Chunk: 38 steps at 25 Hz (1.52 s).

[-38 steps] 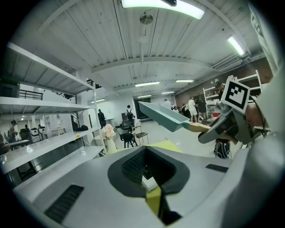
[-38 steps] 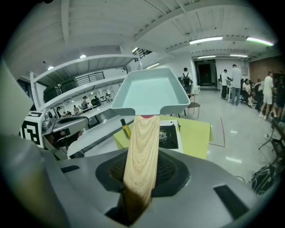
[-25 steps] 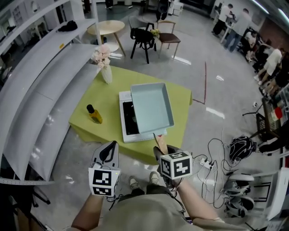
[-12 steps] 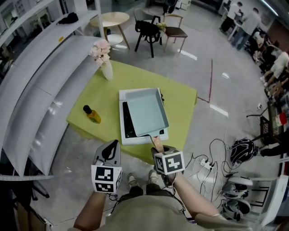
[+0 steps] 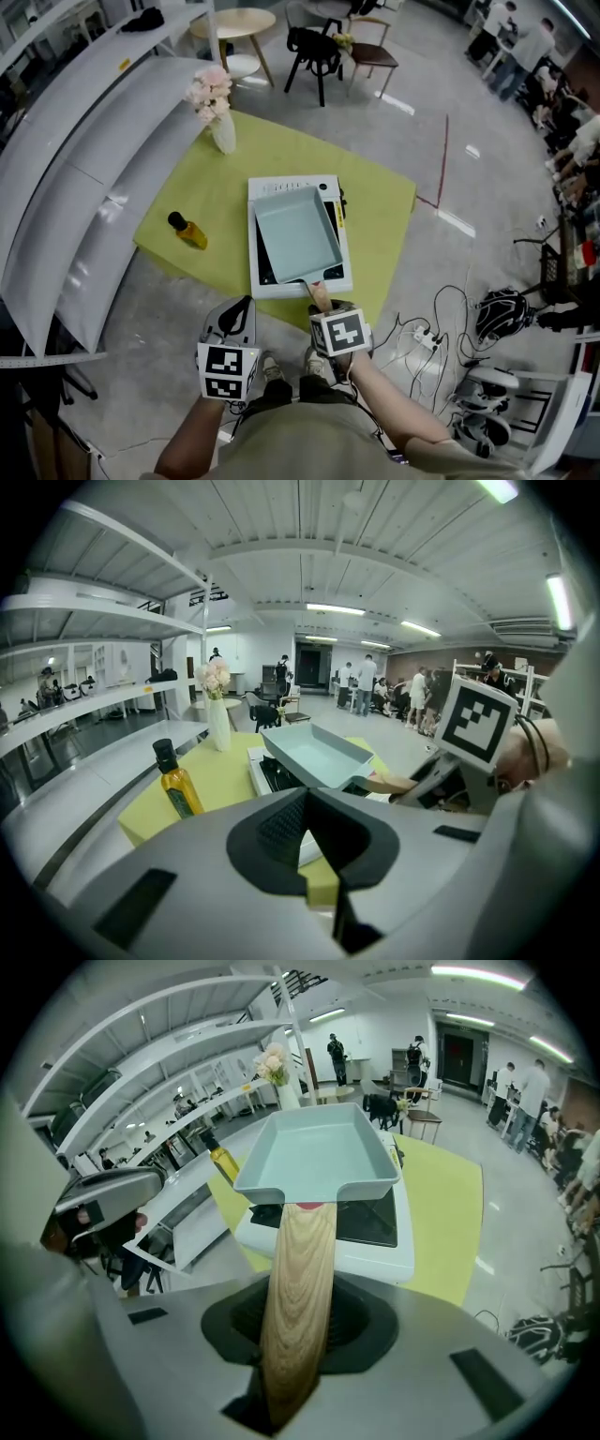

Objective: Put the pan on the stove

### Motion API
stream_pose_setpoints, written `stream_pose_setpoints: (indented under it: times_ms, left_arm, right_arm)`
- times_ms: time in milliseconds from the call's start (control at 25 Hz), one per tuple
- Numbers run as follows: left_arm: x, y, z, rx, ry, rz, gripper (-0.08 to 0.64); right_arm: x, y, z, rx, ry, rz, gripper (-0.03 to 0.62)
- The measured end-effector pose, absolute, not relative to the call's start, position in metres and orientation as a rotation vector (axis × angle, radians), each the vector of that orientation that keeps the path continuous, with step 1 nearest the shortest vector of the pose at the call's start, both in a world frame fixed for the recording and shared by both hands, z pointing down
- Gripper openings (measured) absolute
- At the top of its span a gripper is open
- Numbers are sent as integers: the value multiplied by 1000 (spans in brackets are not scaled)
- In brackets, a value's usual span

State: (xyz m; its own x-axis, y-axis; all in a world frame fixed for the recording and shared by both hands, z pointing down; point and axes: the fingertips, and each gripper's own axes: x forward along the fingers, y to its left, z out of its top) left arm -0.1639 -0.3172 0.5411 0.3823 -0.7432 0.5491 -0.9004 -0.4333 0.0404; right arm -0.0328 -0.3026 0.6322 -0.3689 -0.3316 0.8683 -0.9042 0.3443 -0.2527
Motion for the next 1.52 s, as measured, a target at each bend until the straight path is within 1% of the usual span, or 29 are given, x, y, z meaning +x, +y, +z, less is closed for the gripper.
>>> stream_pose_setpoints:
  times_ms: [120, 240, 480, 760, 880, 1080, 1320, 1520]
  left_arm:
    - [-163, -315, 552, 2300, -1419, 679, 6]
    - [-163, -314, 559, 2285, -1413, 691, 6]
    - [-165, -319, 560, 2268, -1420, 677, 6]
    - [-164, -314, 563, 2253, -1421, 677, 6]
    - [-163, -312, 562, 2255, -1426, 679, 6]
    - [-166, -308, 560, 2254, -1434, 684, 6]
    - [-172, -302, 551, 2249, -1466, 681, 6]
    - [-179, -304, 527, 2271, -1530, 654, 6]
  right_arm:
    - [-36, -300, 643, 1058, -1855, 1020, 94]
    - [-32, -302, 647, 1060, -1819, 966, 95]
    - [-34, -300, 659, 1036, -1802, 974, 98]
    - [-35, -308, 654, 1097, -1824, 997, 111]
    - [-39, -309, 655, 1103, -1862, 1034, 145]
    - [-47, -315, 647, 1061, -1955, 1009, 246]
    - [-39, -319, 626, 1109, -2011, 1001, 279]
    - [-18, -332, 593, 1189, -2061, 924, 285]
